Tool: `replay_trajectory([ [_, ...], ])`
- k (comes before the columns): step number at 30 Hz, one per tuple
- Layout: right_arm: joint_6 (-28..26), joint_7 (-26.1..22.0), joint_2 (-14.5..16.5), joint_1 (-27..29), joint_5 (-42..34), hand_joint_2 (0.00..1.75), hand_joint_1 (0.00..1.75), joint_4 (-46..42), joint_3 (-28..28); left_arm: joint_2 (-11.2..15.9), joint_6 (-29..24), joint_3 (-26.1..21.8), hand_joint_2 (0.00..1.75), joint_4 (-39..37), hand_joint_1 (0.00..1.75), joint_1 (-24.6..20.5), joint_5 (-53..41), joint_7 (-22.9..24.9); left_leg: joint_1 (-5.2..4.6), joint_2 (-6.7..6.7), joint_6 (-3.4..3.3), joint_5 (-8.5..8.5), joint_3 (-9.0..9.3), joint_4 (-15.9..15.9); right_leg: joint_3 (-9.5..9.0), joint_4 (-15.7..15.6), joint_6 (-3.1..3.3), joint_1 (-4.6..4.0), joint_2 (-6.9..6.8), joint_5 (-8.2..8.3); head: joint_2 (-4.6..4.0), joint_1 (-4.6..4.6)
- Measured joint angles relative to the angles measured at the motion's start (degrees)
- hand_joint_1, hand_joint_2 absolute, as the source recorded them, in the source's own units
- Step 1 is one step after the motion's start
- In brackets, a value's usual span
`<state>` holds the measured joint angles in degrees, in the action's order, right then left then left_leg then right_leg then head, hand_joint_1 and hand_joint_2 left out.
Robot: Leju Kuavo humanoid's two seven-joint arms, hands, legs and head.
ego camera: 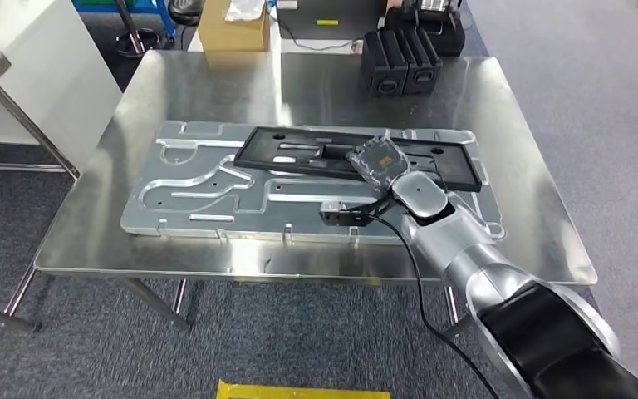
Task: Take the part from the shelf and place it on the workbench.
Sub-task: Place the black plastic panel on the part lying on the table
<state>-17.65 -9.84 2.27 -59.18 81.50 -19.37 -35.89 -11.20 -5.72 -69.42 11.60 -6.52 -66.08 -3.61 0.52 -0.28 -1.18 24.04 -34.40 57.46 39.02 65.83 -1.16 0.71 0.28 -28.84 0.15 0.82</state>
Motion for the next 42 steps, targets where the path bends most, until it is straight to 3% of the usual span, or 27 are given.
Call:
replay_trajectory([
  [2, 0.16, -0.34, 0.1, 0.63, 0.18, 1.75, 1.75, 0.45, -0.46, -0.03, 0.35, 0.0, 1.75, -0.02, 0.0, 0.05, 0.08, -0.63, -0.03, -0.02, -0.11, 0.01, -0.05, 0.07, 3.45, 7.53, -0.21, 0.05, -0.01, -3.13, 0.0, -0.02],
  [3, 0.22, -0.54, 0.11, 1.09, 0.22, 1.75, 1.75, 0.66, -0.63, -0.04, 0.49, 0.0, 1.75, -0.02, 0.0, 0.11, 0.11, -1.02, -0.04, -0.06, -0.13, 0.04, -0.04, 0.13, 4.32, 9.33, -0.28, 0.07, -0.02, -3.34, 0.0, -0.02],
  [4, 0.25, -0.73, 0.11, 1.5, 0.24, 1.75, 1.75, 0.86, -0.74, -0.05, 0.63, 0.0, 1.75, -0.04, 0.0, 0.16, 0.15, -1.42, -0.03, -0.12, -0.12, 0.11, -0.04, 0.25, 4.11, 8.82, -0.29, 0.1, -0.04, -2.42, 0.0, -0.03],
  [6, 0.19, -0.91, 0.11, 1.95, 0.13, 1.75, 1.75, 1.08, -0.77, -0.12, 1.03, 0.0, 1.75, -0.08, 0.0, 0.19, 0.54, -2.16, -0.03, -0.21, 0.1, 0.4, -0.03, 0.67, 0.78, 1.74, -0.13, 0.14, -0.14, 1.42, 0.0, -0.03],
  [8, 0.04, -0.9, 0.15, 2.06, -0.1, 1.75, 1.75, 1.16, -0.77, -0.17, 1.45, -0.03, 1.75, -0.1, 0.0, 0.16, 1.2, -2.68, -0.25, -0.2, 0.58, 0.78, -0.21, 1.17, -2.38, -4.74, 0.24, -0.06, -0.19, 3.69, 0.0, 0.0],
  [12, -0.05, -0.76, 0.23, 2.48, -0.52, 1.75, 1.75, 1.35, -0.77, -0.16, 1.17, -0.36, 1.75, -0.1, 0.0, 0.15, 1.88, -2.34, -0.37, -0.16, 1.57, 1.06, -0.34, 1.41, -2.97, -6.33, 1.4, -0.22, -0.11, 3.93, -0.01, 0.04],
  [14, -0.08, -0.67, 0.35, 2.42, -0.7, 1.75, 1.75, 1.45, -0.84, -0.15, 0.47, -0.52, 1.75, -0.1, 0.0, 0.17, 1.79, -1.93, -0.3, -0.11, 2.17, 2.76, -1.28, 3.63, -3.08, -6.66, 2.06, 0.03, -0.12, 4.11, -0.01, 0.16],
  [15, -0.09, -0.65, 0.48, 2.37, -0.77, 1.75, 1.75, 1.48, -0.92, -0.14, 0.05, -0.56, 1.75, -0.1, 0.0, 0.17, 1.67, -1.69, -0.22, -0.07, 2.42, 4.44, -2.56, 6.51, -3.12, -6.72, 2.28, 0.07, -0.12, 4.15, 0.0, 0.24],
  [17, -0.07, -0.64, 0.63, 2.44, -0.96, 1.75, 0.87, 1.61, -1.08, -0.11, -1.27, -0.57, 1.75, -0.1, 0.0, 0.13, 1.35, -0.85, -0.1, -0.04, 2.74, 7.85, -6.01, 14.1, -3.11, -6.71, 2.48, 0.0, -0.13, 4.12, 0.0, 0.34],
  [18, -0.05, -0.63, 0.67, 2.58, -1.06, 1.75, 0.44, 1.68, -1.13, -0.11, -2.16, -0.57, 1.75, -0.1, 0.0, 0.06, 1.25, -0.13, -0.07, -0.04, 2.8, 8.62, -7.28, 16.86, -3.14, -6.69, 2.51, -0.04, -0.17, 4.1, 0.0, 0.33],
  [19, -0.02, -0.62, 0.7, 2.71, -1.17, 1.75, 0.0, 1.74, -1.14, -0.11, -3.24, -0.58, 1.75, -0.1, 0.0, -0.06, 1.26, 0.91, -0.07, -0.04, 2.76, 8.12, -7.41, 17.22, -3.17, -6.67, 2.52, -0.06, -0.2, 4.07, 0.0, 0.33],
  [21, 0.02, -0.61, 0.91, 2.78, -1.39, 1.75, 0.0, 1.76, -1.14, -0.11, -4.9, -0.74, 1.75, -0.1, 0.0, -0.27, 1.71, 3.17, -0.08, -0.04, 2.37, 4.33, -4.32, 11.26, -3.35, -6.63, 2.48, -0.07, -0.13, 4.01, -0.01, 0.33],
  [23, 0.04, -0.61, 1.18, 2.63, -1.58, 1.75, 0.0, 1.75, -1.15, -0.06, -5.63, -1.06, 0.87, -0.1, 0.0, -0.27, 2.29, 4.93, -0.28, -0.05, 1.78, 1.64, -0.49, 3.75, -3.43, -6.62, 2.23, -0.17, 0.04, 3.98, -0.01, 0.32],
  [25, 0.04, -0.61, 1.27, 2.58, -1.72, 1.75, 0.0, 1.76, -1.14, -0.01, -5.67, -1.4, 0.0, -0.1, 0.0, -0.21, 2.61, 5.89, -0.55, -0.09, 1.39, 1.51, 0.71, 1.08, -3.27, -6.7, 1.7, -0.23, 0.09, 4.13, -0.01, 0.28],
  [27, -0.03, -0.57, 1.28, 2.59, -1.86, 1.75, 0.0, 1.75, -1.15, 0.03, -5.48, -1.62, 0.0, -0.1, 0.0, -0.1, 2.65, 6.4, -0.45, -0.08, 0.97, 1.25, 0.77, 0.6, -3.23, -6.8, 1.0, -0.19, 0.04, 4.2, 0.0, 0.26],
  [29, -0.19, -0.47, 1.26, 2.48, -2.12, 1.75, 0.0, 1.73, -1.15, 0.09, -5.23, -1.74, 0.0, -0.1, 0.0, -0.02, 2.56, 6.46, -0.17, -0.02, 0.29, 0.76, 1.09, -0.12, -2.52, -4.95, 0.48, -0.2, 0.01, 2.75, 0.0, 0.19],
  [32, -0.57, -0.19, 0.97, 2.52, -2.71, 1.75, 0.0, 1.75, -1.15, 0.16, -5.03, -1.79, 0.0, -0.1, 0.0, 0.02, 2.38, 5.67, -0.12, 0.08, -0.23, 0.51, 1.17, -0.42, 2.06, 5.07, 0.02, -0.07, 0.02, -2.39, -0.01, 0.1],
  [33, -0.73, -0.04, 0.83, 2.61, -2.91, 1.75, 0.0, 1.76, -1.15, 0.16, -5.08, -1.79, 0.0, -0.1, 0.0, 0.05, 2.33, 5.22, -0.13, 0.07, -0.23, 0.52, 1.13, -0.37, 3.4, 7.86, -0.12, 0.01, 0.01, -3.2, -0.01, 0.1],
  [34, -0.88, 0.13, 0.67, 2.65, -3.11, 1.75, 0.0, 1.76, -1.15, 0.16, -5.16, -1.79, 0.0, -0.1, 0.0, 0.08, 2.27, 4.76, -0.13, 0.05, -0.21, 0.55, 1.11, -0.29, 3.9, 8.84, -0.21, 0.09, -0.02, -2.99, -0.01, 0.1],
  [35, -1.01, 0.27, 0.51, 2.56, -3.32, 1.75, 0.0, 1.76, -1.14, 0.16, -5.32, -1.79, 0.0, -0.1, 0.0, 0.1, 2.22, 4.35, -0.11, 0.01, -0.16, 0.62, 1.11, -0.16, 3.24, 7.5, -0.26, 0.17, -0.06, -1.68, -0.01, 0.1],
  [38, -1.19, 0.67, -0.08, 1.46, -3.83, 1.75, 0.0, 1.74, -1.14, 0.17, -5.84, -1.79, 0.0, -0.1, 0.0, 0.08, 2.13, 3.17, -0.18, -0.08, 0.36, 1.15, 0.93, 0.67, -2.05, -3.25, 0.02, 0.19, -0.2, 3.26, -0.01, 0.11],
  [39, -1.28, 0.8, -0.25, 1.02, -3.96, 1.75, 0.0, 1.74, -1.14, 0.19, -6.07, -1.8, 0.0, -0.1, 0.0, 0.04, 2.19, 2.8, -0.27, -0.09, 0.62, 1.3, 0.77, 0.93, -3.02, -5.44, 0.21, 0.11, -0.2, 3.81, -0.01, 0.14],
  [42, -1.49, 1.12, -0.79, 0.19, -4.17, 1.75, 0.0, 1.72, -1.14, 0.3, -6.85, -1.88, 0.0, -0.1, 0.0, -0.07, 2.54, 2.38, -0.39, -0.07, 1.41, 1.4, 0.49, 1.02, -3.26, -6.45, 1.1, -0.05, -0.11, 3.9, 0.01, 0.17],
])
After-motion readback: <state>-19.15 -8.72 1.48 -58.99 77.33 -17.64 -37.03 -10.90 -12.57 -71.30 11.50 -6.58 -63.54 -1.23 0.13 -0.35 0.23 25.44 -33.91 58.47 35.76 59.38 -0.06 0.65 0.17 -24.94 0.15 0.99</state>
